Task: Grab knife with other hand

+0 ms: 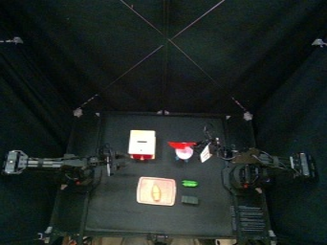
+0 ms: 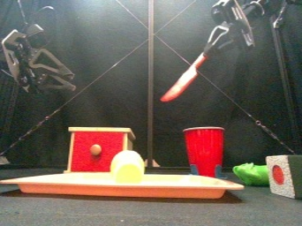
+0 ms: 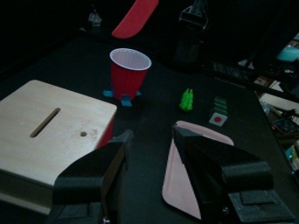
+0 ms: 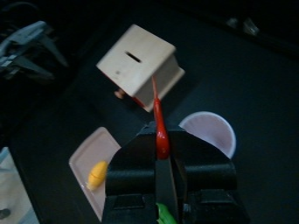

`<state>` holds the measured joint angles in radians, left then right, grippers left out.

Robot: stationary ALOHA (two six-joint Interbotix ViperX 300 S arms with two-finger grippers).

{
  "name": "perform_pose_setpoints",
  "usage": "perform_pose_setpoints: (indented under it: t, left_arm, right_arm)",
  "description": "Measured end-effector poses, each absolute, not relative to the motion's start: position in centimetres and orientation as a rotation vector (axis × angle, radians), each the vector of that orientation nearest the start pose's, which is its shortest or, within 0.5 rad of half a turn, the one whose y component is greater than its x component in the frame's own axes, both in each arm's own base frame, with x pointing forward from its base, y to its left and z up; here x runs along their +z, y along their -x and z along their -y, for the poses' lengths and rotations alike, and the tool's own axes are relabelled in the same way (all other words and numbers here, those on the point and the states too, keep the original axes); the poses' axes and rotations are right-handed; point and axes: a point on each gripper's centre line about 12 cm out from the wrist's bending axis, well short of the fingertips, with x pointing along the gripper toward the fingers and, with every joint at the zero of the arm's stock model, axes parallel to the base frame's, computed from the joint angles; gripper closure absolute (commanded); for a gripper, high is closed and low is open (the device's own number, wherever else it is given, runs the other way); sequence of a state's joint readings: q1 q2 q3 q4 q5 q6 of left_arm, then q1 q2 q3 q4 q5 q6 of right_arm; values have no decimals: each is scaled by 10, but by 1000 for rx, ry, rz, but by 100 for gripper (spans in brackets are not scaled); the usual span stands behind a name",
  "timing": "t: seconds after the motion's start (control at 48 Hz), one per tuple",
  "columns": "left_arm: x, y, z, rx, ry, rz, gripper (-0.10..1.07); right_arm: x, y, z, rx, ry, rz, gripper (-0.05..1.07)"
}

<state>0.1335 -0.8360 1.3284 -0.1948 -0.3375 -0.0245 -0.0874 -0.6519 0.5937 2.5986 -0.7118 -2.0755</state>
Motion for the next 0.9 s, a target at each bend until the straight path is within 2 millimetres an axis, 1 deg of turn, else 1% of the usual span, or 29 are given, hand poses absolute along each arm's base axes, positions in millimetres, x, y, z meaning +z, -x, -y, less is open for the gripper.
perform_pose_setpoints:
  t: [0.083,0.188,0.271,0.479,0.604,0.708,0.792,0.896]
  left_arm:
    - [213,-196,-33,204,198,-132,17]
    - [215,-197,-28,171,154,-121,17]
    - [218,-198,-25,144,118,-102,16]
    - [228,-200,-12,63,48,-26,15]
    - [231,-200,-3,10,-6,1,13]
    - [231,-201,5,-39,-40,3,10]
    - [230,-202,9,-62,-39,-2,10]
    - [229,-206,10,-63,-22,-11,10]
  right_arm:
    - [359,-263,56,-517,-491,-376,70]
    - [353,-277,48,-421,-437,-327,70]
    - [346,-291,42,-337,-395,-293,70]
    - [328,-317,30,-203,-307,-272,70]
    - [318,-329,25,-153,-278,-279,70]
    - [312,-335,17,-106,-263,-282,70]
    - [310,-341,11,-71,-241,-282,70]
    - [310,-346,6,-47,-223,-283,70]
